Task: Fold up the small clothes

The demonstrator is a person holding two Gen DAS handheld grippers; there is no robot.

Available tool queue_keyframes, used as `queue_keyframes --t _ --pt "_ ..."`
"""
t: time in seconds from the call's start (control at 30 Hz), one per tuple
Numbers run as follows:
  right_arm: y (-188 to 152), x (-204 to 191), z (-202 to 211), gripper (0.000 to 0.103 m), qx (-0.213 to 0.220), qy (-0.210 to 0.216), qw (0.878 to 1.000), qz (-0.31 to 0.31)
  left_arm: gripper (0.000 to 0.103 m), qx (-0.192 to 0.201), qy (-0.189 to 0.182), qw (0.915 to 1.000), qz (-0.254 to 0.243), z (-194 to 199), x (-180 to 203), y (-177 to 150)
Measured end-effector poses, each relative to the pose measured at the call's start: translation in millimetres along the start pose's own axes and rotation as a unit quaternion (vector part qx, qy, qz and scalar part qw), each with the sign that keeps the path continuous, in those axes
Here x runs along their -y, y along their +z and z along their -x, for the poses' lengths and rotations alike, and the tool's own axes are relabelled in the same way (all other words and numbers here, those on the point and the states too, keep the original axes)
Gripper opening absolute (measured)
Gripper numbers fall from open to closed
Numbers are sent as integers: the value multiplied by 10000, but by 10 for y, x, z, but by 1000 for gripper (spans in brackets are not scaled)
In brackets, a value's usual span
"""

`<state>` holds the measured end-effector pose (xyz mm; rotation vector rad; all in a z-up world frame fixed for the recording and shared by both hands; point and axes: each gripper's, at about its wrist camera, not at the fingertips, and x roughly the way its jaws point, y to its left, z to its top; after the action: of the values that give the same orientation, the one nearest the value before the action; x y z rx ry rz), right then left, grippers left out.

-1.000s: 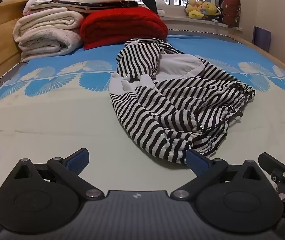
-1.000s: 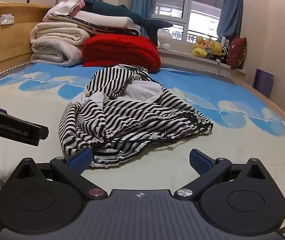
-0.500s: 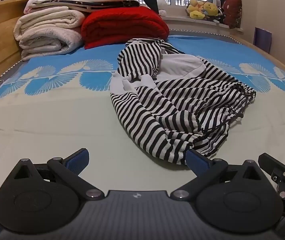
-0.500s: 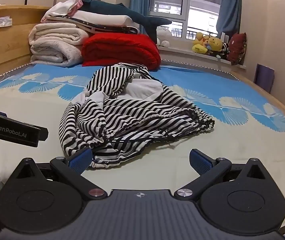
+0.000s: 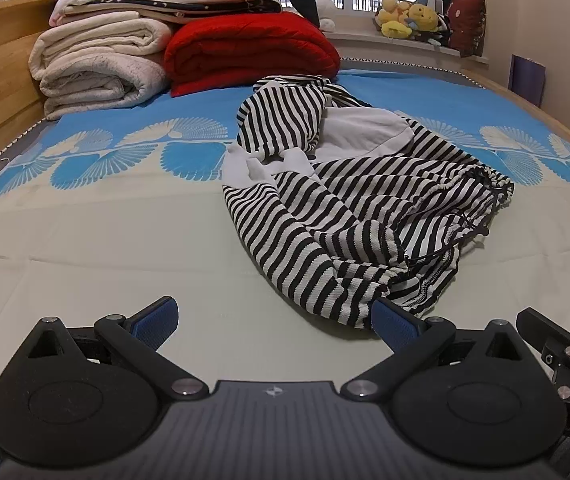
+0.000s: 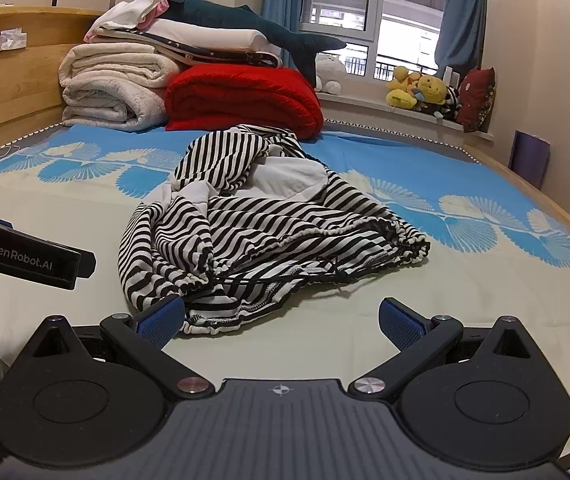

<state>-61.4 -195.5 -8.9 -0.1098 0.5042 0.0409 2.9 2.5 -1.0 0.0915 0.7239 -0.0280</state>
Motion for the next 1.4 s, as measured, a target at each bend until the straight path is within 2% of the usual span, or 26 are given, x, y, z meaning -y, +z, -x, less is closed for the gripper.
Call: queue_keyframes --t 1.4 --pt "7 -11 14 102 23 20 10000 45 103 27 18 10000 -1 14 15 11"
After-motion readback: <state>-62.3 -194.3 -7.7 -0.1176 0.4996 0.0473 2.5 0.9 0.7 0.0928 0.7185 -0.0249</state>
